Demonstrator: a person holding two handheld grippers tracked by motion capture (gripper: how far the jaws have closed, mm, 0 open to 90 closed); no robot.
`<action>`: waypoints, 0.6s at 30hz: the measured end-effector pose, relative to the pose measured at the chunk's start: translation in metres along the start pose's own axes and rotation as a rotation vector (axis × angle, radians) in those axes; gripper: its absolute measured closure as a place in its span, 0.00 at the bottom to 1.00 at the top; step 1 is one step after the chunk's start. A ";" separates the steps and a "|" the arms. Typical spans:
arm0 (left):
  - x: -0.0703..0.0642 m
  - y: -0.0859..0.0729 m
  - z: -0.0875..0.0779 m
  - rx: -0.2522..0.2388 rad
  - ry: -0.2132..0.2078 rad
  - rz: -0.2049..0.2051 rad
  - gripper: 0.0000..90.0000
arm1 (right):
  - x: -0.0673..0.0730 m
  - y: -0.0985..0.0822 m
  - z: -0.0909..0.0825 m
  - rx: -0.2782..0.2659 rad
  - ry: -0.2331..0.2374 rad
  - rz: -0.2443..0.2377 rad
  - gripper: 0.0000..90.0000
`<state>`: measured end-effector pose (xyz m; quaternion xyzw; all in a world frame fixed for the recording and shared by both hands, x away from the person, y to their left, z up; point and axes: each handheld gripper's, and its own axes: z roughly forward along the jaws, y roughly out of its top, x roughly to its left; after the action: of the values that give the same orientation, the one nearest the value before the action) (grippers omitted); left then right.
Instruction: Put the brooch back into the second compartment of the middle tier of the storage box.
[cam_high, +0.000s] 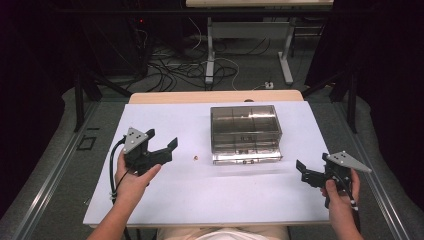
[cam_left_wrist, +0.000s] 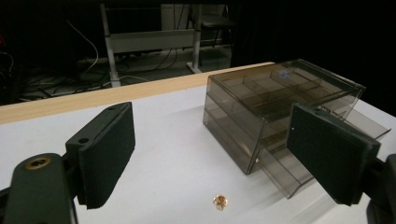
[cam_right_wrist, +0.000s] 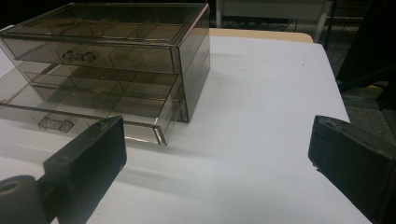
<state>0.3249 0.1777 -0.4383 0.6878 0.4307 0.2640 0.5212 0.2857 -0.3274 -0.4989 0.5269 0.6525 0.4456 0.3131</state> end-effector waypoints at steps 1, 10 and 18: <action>0.000 0.000 0.000 0.000 0.000 0.000 0.17 | 0.000 0.000 0.000 0.001 0.002 0.005 0.05; -0.006 0.010 0.022 0.001 -0.031 -0.011 0.22 | 0.000 -0.002 -0.003 0.006 -0.002 -0.007 0.06; -0.010 0.010 0.040 0.018 -0.047 -0.012 0.26 | -0.002 -0.003 -0.002 0.007 -0.002 0.005 0.07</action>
<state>0.3557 0.1485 -0.4402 0.6961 0.4247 0.2407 0.5265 0.2830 -0.3299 -0.5006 0.5300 0.6525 0.4437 0.3108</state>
